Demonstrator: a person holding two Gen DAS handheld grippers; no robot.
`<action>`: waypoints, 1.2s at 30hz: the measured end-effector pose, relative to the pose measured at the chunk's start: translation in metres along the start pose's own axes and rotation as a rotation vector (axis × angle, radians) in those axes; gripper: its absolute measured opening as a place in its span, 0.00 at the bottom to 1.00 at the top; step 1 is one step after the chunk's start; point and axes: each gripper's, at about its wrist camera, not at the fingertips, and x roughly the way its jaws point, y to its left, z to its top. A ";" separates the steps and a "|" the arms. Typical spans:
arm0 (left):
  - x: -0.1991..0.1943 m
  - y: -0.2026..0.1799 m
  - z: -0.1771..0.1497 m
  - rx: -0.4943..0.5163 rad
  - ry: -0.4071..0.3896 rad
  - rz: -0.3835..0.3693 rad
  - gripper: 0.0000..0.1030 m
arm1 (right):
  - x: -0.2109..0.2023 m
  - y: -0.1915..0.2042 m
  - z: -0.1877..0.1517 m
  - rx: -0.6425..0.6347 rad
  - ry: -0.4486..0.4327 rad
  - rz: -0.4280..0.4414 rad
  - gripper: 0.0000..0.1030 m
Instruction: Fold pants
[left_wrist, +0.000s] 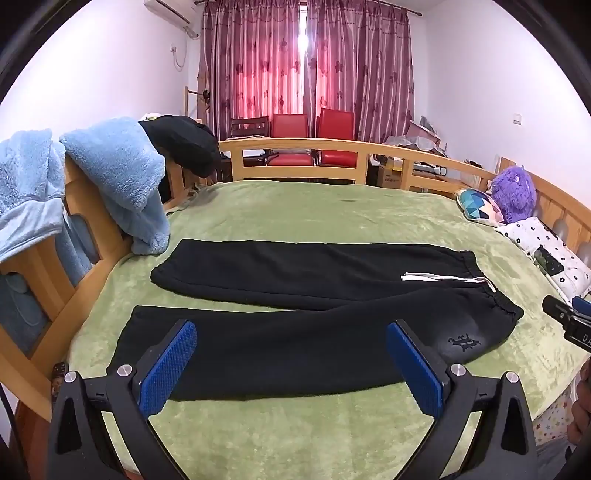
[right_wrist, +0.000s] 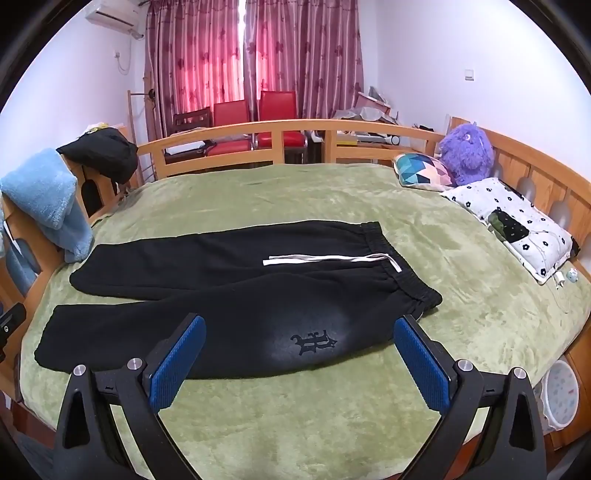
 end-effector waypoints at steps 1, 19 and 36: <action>-0.001 0.000 -0.001 0.002 -0.002 -0.001 1.00 | 0.000 0.000 0.000 0.002 0.001 -0.001 0.98; -0.012 0.001 0.001 -0.010 -0.030 0.011 1.00 | -0.001 0.003 -0.003 -0.024 -0.001 0.006 0.98; -0.010 0.002 0.002 -0.010 -0.030 -0.002 1.00 | -0.004 0.008 -0.002 -0.019 -0.014 0.010 0.98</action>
